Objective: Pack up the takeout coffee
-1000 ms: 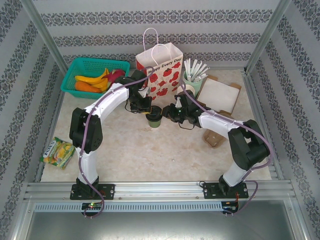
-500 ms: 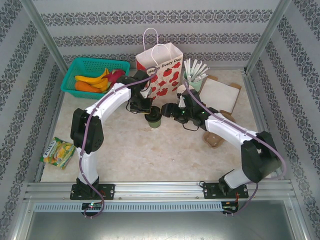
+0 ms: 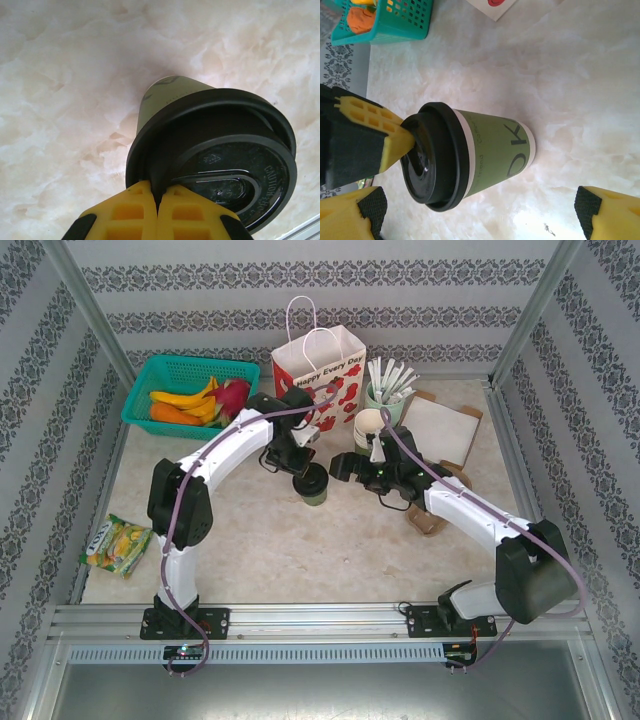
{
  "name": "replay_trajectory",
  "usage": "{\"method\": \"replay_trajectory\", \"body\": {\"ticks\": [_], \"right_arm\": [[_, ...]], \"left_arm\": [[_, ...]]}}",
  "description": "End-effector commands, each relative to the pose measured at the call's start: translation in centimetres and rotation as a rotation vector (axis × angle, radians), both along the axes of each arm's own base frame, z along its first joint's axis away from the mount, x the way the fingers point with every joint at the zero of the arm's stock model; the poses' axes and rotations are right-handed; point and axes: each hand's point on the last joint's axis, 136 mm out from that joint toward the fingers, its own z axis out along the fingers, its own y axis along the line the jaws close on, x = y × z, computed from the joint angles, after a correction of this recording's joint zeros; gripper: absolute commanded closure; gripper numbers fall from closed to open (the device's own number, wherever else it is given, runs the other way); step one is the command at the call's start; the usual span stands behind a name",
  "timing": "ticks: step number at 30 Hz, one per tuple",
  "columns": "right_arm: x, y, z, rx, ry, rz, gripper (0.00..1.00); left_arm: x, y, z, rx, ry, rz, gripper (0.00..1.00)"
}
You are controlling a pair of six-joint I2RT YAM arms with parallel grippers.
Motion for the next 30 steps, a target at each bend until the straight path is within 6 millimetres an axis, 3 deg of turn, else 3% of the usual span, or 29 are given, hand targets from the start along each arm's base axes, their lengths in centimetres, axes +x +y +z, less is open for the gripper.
{"method": "replay_trajectory", "body": {"ticks": [1,5,15,22,30], "right_arm": [[-0.3,0.2,-0.6,0.031,0.040,0.019,0.06],[-0.2,0.3,-1.0,0.052,0.082,0.031,0.21],[0.1,1.1,-2.1,0.084,0.137,0.065,0.44],[0.0,1.3,-3.0,0.080,0.167,0.073,0.48],[-1.2,-0.4,-7.7,-0.030,0.331,-0.041,0.53]], "left_arm": [[-3.0,0.5,-1.9,0.078,0.129,-0.111,1.00],[-3.2,-0.1,-1.7,0.093,0.118,-0.150,1.00],[-2.9,-0.7,-2.3,0.132,0.116,-0.182,1.00],[-3.0,-0.9,-2.7,0.129,0.124,-0.178,1.00],[-3.9,-1.4,-3.9,0.097,0.172,-0.172,1.00]]}}
